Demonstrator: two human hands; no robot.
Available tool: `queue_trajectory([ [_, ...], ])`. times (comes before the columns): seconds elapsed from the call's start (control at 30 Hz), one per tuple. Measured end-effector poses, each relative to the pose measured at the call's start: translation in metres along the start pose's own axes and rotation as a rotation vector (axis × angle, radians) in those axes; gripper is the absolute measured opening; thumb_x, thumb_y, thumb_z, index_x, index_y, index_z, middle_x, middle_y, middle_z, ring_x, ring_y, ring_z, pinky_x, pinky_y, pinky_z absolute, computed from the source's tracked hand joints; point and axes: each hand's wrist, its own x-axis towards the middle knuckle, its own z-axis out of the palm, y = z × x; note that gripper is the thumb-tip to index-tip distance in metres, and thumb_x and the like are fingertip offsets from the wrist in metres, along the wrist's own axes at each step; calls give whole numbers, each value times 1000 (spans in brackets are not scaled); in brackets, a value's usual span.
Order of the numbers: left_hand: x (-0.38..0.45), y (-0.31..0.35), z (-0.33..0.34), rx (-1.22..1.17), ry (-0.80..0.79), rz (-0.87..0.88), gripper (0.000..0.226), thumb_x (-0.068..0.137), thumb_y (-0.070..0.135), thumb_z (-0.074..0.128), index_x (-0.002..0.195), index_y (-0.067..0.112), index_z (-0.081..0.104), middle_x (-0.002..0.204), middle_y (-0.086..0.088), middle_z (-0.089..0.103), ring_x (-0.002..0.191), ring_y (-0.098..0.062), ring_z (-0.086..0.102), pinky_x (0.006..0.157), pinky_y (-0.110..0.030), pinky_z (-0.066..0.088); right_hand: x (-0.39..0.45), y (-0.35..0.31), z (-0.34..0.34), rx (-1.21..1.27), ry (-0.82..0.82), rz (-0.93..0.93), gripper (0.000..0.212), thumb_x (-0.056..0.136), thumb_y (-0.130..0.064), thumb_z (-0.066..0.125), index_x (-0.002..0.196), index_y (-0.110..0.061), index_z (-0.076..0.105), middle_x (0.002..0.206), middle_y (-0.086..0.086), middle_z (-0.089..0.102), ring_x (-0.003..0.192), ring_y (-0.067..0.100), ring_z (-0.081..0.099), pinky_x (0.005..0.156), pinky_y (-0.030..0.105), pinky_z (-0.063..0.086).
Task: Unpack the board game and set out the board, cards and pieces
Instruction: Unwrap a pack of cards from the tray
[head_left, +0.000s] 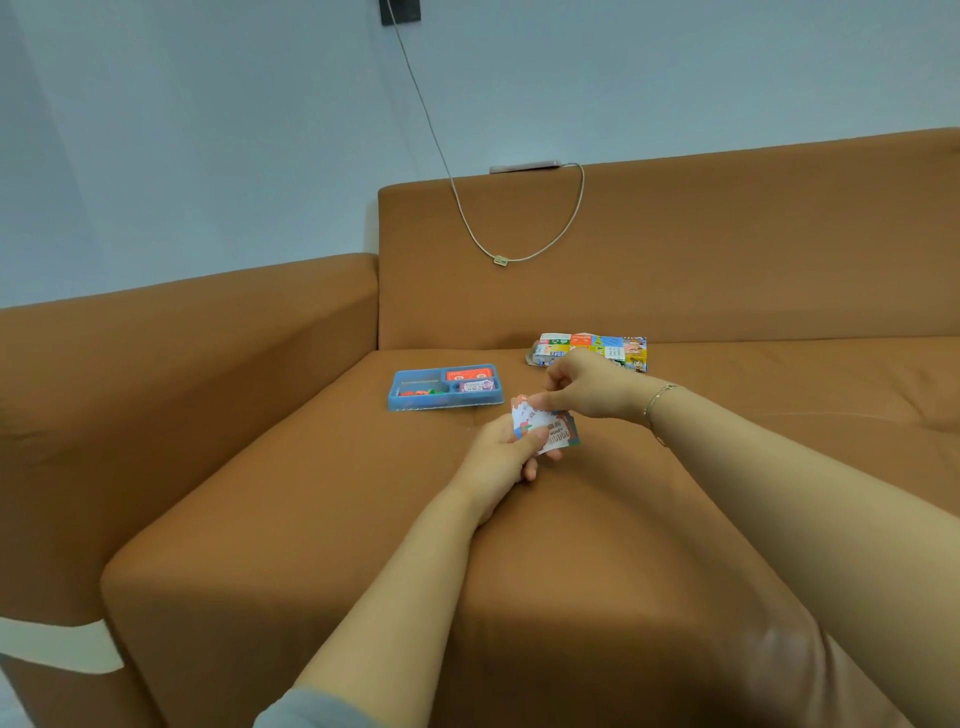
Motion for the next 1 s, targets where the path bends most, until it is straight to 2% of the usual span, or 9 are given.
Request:
queue_trajectory([
  [0.07, 0, 0, 0, -4, 4, 2, 16, 99, 10, 45, 109, 12, 56, 79, -3, 65, 44, -2, 39, 45, -11, 33, -2, 1, -5, 24, -55, -3, 13, 88, -21, 66, 86, -7, 66, 73, -1, 58, 66, 10, 49, 57, 18, 37],
  [0.13, 0, -1, -1, -7, 3, 8, 15, 99, 10, 45, 109, 12, 56, 79, -3, 65, 44, -2, 39, 45, -11, 33, -5, 1, -7, 61, -70, 8, 11, 88, -22, 66, 83, -12, 66, 74, 0, 59, 67, 11, 49, 57, 18, 37],
  [0.27, -1, -1, -1, -2, 1, 20, 13, 98, 10, 45, 105, 12, 57, 79, -4, 65, 43, -2, 38, 45, -11, 33, -4, -2, 0, 69, 18, 25, 44, 84, -41, 68, 56, -14, 47, 55, -1, 43, 52, 11, 35, 50, 22, 28],
  [0.47, 0, -2, -1, -6, -4, 26, 15, 98, 10, 45, 109, 12, 56, 78, -3, 64, 45, -3, 38, 46, -11, 33, -5, -1, -7, 25, -68, 7, 16, 89, -19, 65, 94, -5, 68, 82, 4, 62, 69, 11, 51, 51, 11, 39],
  [0.63, 0, -2, -1, 5, 2, 18, 14, 98, 11, 45, 106, 12, 56, 79, -3, 65, 45, -3, 38, 45, -12, 33, -2, -5, -1, -24, -25, 45, 46, 85, -46, 65, 62, -12, 44, 60, 2, 39, 55, 14, 33, 51, 25, 26],
  [0.7, 0, -2, -1, 1, 1, 19, 13, 98, 11, 45, 105, 15, 56, 80, -4, 65, 44, -2, 38, 45, -12, 33, 0, -6, 0, -69, -15, 27, 40, 88, -38, 64, 64, -9, 50, 61, 2, 45, 56, 14, 37, 51, 24, 29],
  [0.83, 0, -1, -1, -11, -5, 25, 14, 98, 11, 45, 103, 17, 56, 80, -4, 65, 44, -2, 38, 45, -12, 33, -1, -3, -7, -30, -78, 25, 25, 89, -25, 64, 91, 0, 66, 79, 6, 60, 72, 16, 51, 58, 22, 38],
  [0.93, 0, -1, -1, -5, -5, 23, 13, 99, 11, 45, 104, 14, 57, 79, -4, 65, 44, -2, 38, 46, -12, 33, -1, -4, -3, 2, -47, 45, 40, 85, -40, 67, 67, -6, 55, 63, 3, 48, 61, 15, 41, 54, 26, 30],
  [1.0, 0, -2, -1, 3, -3, 21, 15, 99, 12, 45, 107, 12, 57, 78, -3, 65, 45, -3, 38, 46, -13, 33, 0, -3, 1, -21, -12, 32, 41, 85, -41, 67, 63, -12, 49, 60, 1, 44, 56, 14, 36, 52, 25, 28],
])
